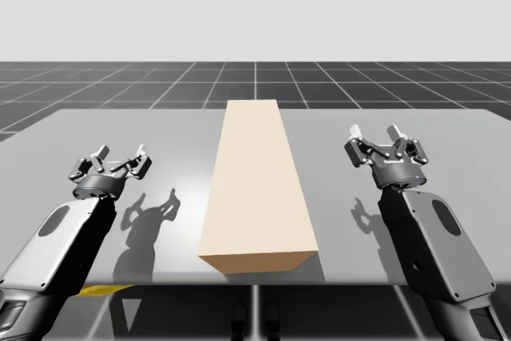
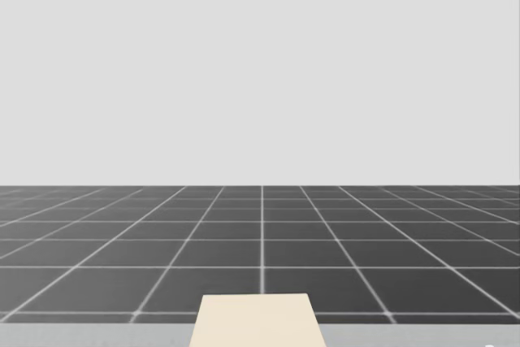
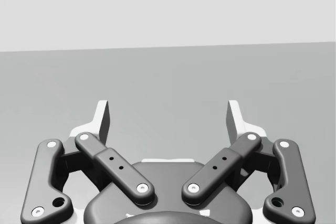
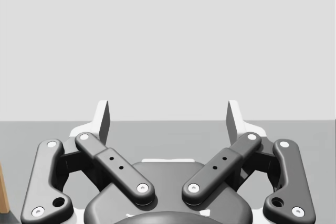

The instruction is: Retrieve the object from inside the box.

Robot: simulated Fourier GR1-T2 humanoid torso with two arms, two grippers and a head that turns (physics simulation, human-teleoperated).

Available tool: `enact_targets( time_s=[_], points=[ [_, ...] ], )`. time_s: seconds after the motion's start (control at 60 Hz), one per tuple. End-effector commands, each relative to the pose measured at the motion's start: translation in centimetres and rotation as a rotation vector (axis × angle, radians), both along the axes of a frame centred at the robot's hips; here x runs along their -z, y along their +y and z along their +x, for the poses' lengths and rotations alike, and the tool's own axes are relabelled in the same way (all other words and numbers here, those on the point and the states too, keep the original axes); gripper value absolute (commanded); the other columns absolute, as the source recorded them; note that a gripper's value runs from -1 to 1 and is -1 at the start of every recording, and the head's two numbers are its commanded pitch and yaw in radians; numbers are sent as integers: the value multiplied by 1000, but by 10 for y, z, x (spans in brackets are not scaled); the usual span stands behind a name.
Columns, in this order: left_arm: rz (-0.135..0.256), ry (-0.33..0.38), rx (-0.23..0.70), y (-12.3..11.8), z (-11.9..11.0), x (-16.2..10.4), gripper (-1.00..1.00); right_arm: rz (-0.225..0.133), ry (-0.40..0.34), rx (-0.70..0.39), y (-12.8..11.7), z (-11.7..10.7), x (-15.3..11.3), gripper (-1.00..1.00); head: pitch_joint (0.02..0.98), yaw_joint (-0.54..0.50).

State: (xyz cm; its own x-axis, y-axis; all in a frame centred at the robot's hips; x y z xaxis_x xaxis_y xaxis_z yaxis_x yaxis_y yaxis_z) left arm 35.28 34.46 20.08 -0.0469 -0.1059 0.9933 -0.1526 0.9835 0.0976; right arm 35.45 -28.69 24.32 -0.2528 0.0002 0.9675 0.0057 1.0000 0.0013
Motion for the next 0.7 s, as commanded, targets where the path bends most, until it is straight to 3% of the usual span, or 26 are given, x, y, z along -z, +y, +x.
enact_targets(
  time_s=[0.017,0.117,0.167,0.183,0.25,0.283,0.35,0.417,0.567,0.7],
  points=[
    [2,1,0,1,1,1,-1000,15,-9,11,0,-2,2,-1000,53,6],
    [-6,25,10,2,2,3,-1000,-12,24,-11,0,2,5,-1000,54,4],
    [-25,111,60,2,4,9,-1000,-33,58,-32,-1,4,7,-1000,55,3],
    [-18,174,68,2,6,14,-1000,-31,80,-49,0,5,10,-1000,55,3],
    [-13,238,124,-3,7,22,-1000,-71,126,-82,3,8,19,-1000,56,6],
    [-10,254,136,-4,6,23,-1000,-75,150,-109,4,9,22,-1000,56,6],
    [2,297,206,-11,4,30,-1000,-124,229,-181,15,10,40,-1000,56,4],
    [42,303,292,-19,0,33,-1000,-208,265,-307,28,6,54,-1000,57,2],
    [140,268,505,-43,-17,36,-1000,-276,275,-540,60,-12,68,-1000,60,3],
    [204,254,644,-59,-29,39,-1000,-327,251,-671,77,-25,71,-1000,64,3]
  ],
)
